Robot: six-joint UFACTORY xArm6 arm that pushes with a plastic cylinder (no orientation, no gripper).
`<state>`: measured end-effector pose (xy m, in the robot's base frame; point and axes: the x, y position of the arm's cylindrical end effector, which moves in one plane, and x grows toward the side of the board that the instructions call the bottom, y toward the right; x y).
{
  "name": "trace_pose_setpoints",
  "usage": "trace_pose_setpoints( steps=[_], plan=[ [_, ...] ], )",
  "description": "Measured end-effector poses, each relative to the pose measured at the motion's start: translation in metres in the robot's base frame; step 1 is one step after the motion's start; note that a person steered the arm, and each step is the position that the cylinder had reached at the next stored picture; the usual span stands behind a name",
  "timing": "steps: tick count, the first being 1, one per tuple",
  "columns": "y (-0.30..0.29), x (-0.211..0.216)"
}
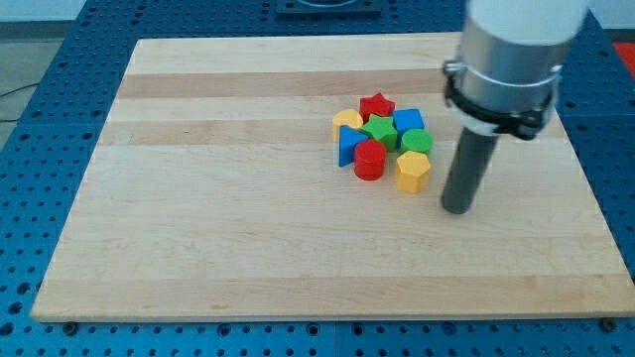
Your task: Separate the group of blocks
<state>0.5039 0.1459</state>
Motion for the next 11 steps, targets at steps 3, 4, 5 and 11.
trace_pose_setpoints(
  steps=[3,4,5,11],
  plan=[
    [-0.113,-0.098],
    [-0.136,-0.123],
    [-0.121,-0.131],
    [-0.057,-0.207]
  ],
)
